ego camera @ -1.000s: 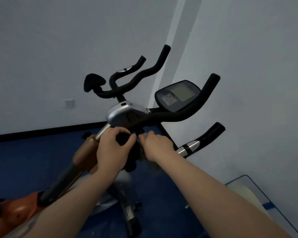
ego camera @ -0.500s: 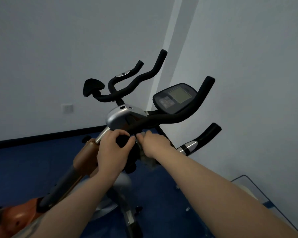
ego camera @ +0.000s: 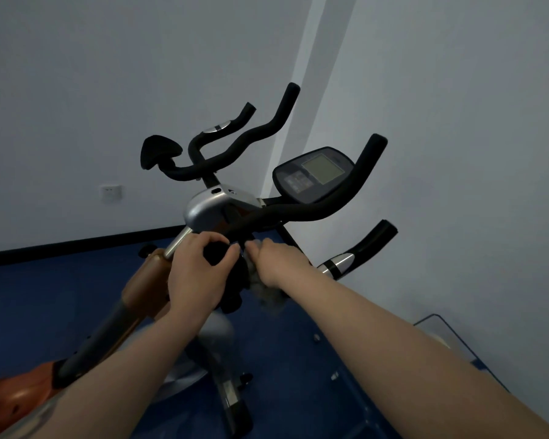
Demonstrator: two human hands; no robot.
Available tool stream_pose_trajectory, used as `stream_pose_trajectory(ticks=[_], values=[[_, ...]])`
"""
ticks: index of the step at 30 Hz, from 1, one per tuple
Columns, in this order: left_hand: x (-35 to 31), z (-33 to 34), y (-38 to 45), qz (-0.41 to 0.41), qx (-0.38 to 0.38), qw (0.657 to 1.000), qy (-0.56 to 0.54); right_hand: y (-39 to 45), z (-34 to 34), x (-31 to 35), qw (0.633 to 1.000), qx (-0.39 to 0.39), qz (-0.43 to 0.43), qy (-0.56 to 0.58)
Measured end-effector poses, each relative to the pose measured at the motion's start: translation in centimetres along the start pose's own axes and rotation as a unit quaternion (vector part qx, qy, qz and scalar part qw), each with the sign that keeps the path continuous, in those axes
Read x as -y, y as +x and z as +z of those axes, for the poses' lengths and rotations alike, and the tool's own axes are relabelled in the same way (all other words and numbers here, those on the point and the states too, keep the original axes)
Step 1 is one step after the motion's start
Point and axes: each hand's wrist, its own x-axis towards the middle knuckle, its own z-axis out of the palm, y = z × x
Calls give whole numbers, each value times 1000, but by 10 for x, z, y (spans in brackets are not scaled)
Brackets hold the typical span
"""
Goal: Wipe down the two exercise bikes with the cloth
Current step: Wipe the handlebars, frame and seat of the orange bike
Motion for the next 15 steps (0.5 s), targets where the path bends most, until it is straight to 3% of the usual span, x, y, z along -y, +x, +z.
stream_pose_trajectory(ticks=[4, 6, 11, 15], values=[[1, -1, 0, -11, 3, 1000, -3, -23, 31, 0, 988, -141, 52, -18], [1, 1, 0, -17, 1, 1000, -5, -28, 35, -2, 986, -161, 42, -24], [0, 0, 1, -10, -3, 1000, 10, -2, 5, 4, 1000, -25, 4, 9], [0, -2, 0, -7, 12, 1000, 10, -7, 4, 5, 999, -40, 32, -6]])
